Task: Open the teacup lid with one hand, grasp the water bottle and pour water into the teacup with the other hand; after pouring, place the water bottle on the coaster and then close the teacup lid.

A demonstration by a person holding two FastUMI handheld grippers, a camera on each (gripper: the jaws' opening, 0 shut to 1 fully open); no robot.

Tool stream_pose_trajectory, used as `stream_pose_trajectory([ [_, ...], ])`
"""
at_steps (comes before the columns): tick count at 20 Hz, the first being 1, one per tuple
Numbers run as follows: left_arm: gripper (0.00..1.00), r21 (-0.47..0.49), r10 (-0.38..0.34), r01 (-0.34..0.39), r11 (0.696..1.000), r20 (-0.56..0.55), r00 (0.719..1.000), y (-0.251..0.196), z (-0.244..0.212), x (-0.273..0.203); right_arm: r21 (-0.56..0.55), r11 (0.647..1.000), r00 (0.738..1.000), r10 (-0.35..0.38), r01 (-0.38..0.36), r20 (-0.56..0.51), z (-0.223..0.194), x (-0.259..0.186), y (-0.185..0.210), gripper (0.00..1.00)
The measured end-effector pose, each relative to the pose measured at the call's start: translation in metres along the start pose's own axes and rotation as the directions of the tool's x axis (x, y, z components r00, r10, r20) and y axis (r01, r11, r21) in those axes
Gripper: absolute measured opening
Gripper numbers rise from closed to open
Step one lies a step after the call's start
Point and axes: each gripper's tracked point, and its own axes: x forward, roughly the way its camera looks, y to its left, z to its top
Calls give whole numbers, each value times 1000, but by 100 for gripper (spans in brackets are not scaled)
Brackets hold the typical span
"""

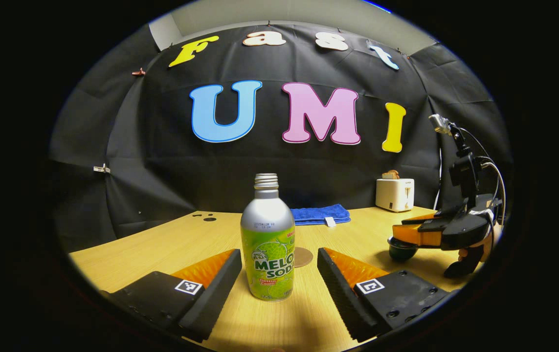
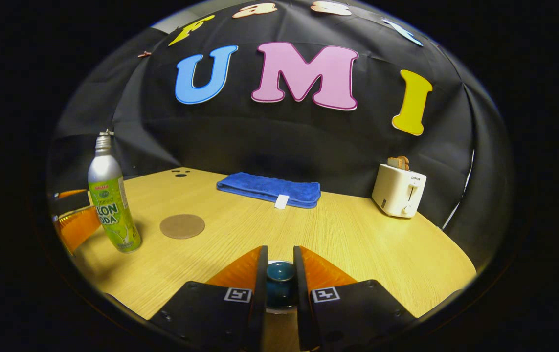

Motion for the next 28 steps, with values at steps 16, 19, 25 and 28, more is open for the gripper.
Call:
stream_pose_trajectory([
  [16,98,0,32,-32,999,-1,999,16,0,46,148,989,993,-12,-5,114,0,-56,-48,30],
  [19,98,0,34,-34,999,0,999,16,1,58,172,985,993,-12,-8,114,-8,-53,-54,30],
  [25,94,-1,48,-48,999,-1,999,20,1,74,154,988,985,-39,13,171,-2,-53,-65,30],
  [28,83,3,39,-39,999,-2,999,15,0,74,122,991,977,-74,50,200,2,-53,-75,30],
])
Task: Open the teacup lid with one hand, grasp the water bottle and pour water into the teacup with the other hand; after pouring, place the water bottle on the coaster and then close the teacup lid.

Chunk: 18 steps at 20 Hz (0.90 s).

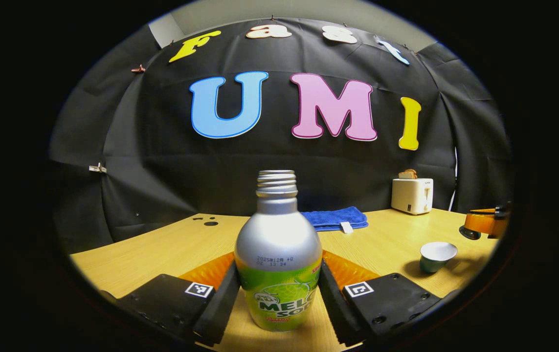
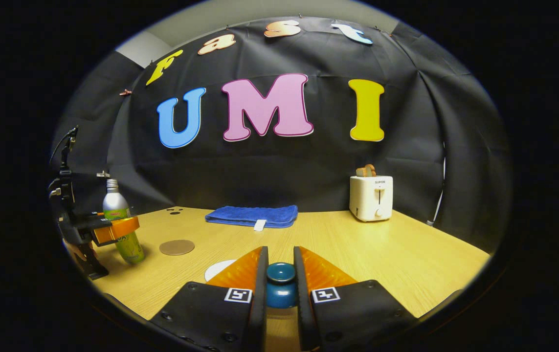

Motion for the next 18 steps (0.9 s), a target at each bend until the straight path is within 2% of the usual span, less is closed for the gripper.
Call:
stream_pose_trajectory([
  [2,81,16,-29,29,999,-1,1000,-7,1,1,2,1000,1000,2,-2,-3,-1,0,-1,29],
  [5,78,135,-58,58,989,-6,998,-25,5,2,4,1000,1000,-11,11,-1,-1,3,-10,30],
  [8,78,245,-123,123,962,-17,992,-49,12,6,4,999,999,-36,36,0,0,4,-23,30],
  [10,78,330,-159,160,930,-30,987,-63,20,10,5,999,999,-46,46,-1,-1,5,-30,30],
  [12,78,449,-190,191,873,-47,981,-79,23,16,5,999,999,-49,49,0,0,6,-35,30],
  [14,78,567,-213,212,796,-65,975,-90,23,22,5,999,999,-53,53,-1,-1,8,-39,30],
  [16,78,670,-229,228,707,-88,969,-102,19,25,5,998,998,-58,58,-1,0,8,-43,30],
  [18,78,758,-245,250,602,-123,962,-112,8,26,6,998,998,-55,55,0,-1,8,-43,30],
])
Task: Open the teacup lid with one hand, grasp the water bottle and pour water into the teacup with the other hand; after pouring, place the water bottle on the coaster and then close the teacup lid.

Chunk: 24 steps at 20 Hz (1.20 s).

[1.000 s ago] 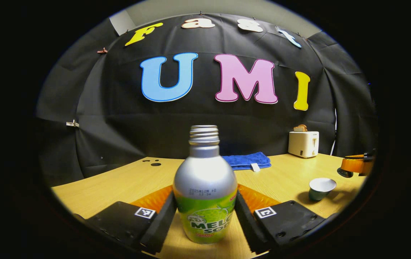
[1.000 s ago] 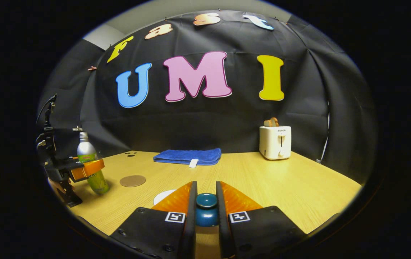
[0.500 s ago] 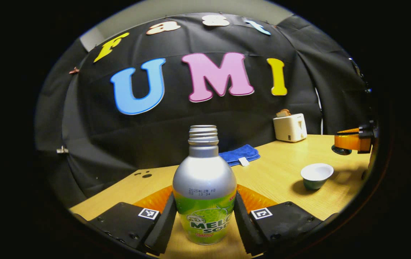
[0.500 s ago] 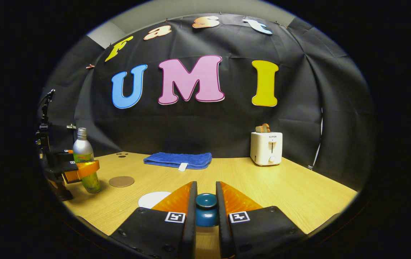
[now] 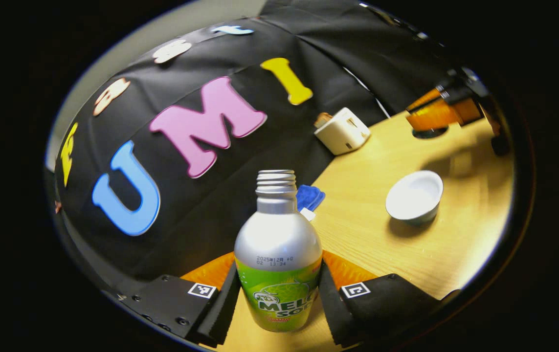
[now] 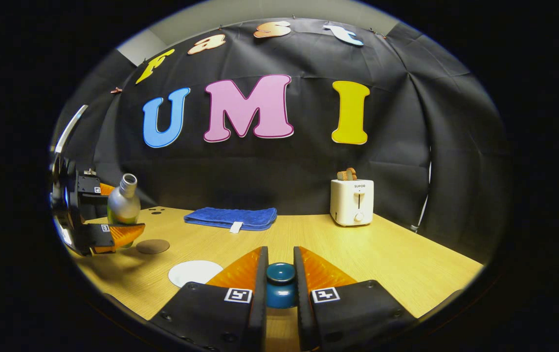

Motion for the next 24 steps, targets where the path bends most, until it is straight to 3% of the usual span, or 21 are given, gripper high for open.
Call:
stream_pose_trajectory([
  [3,78,190,-60,59,980,-1,998,-21,6,12,0,1000,1000,15,-15,0,0,0,2,26],
  [6,78,305,-111,111,946,-18,994,-38,5,18,1,1000,1000,28,-28,0,0,-1,5,30],
  [10,78,445,-147,152,883,-45,988,-48,5,24,0,1000,1000,30,-30,1,0,-1,4,30],
  [13,78,544,-180,185,818,-63,982,-55,2,28,0,999,999,32,-32,1,0,-1,4,30],
  [17,78,626,-205,212,751,-83,975,-61,0,34,0,999,999,41,-41,-1,0,-2,5,30],
  [21,78,688,-218,227,689,-102,971,-59,5,37,1,1000,1000,6,-6,1,1,0,-15,30],
  [24,78,744,-232,240,624,-117,966,-59,8,40,-3,1000,1000,-8,8,3,1,0,-19,30],
])
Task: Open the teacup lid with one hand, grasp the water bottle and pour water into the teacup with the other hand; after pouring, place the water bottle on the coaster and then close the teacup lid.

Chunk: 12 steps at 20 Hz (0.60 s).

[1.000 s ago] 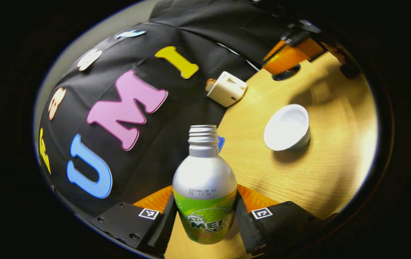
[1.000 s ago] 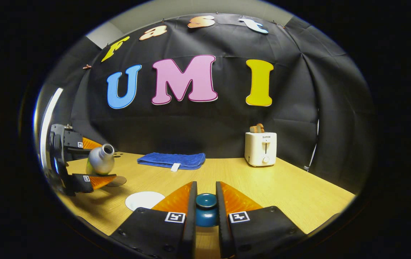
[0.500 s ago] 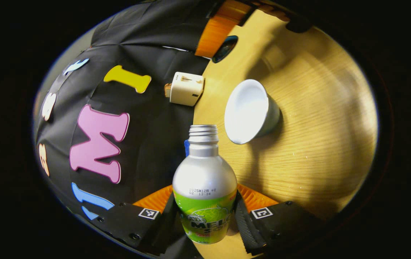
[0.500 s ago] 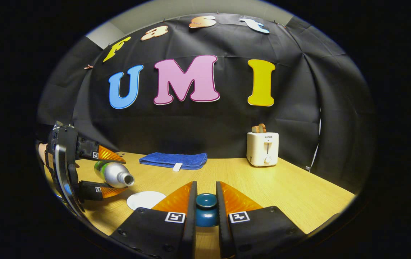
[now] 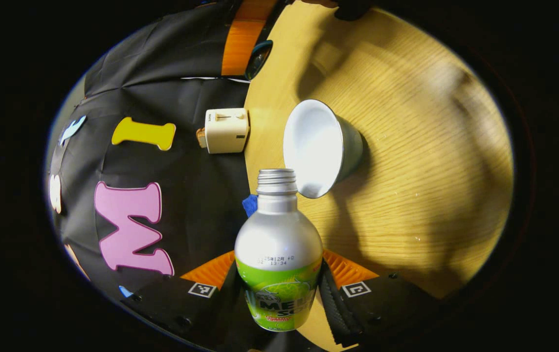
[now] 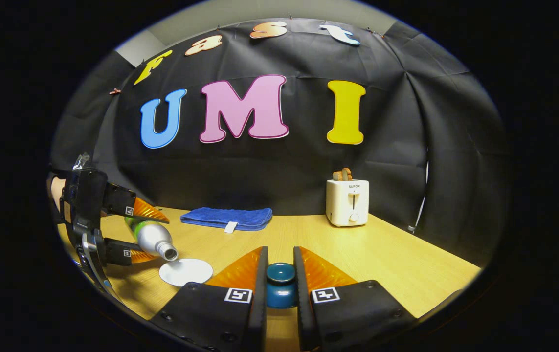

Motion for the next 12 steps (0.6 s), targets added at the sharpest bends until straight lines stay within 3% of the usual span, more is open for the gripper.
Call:
stream_pose_trajectory([
  [12,78,231,-23,36,972,-60,998,19,-4,-5,2,1000,1000,6,-6,0,0,0,0,30],
])
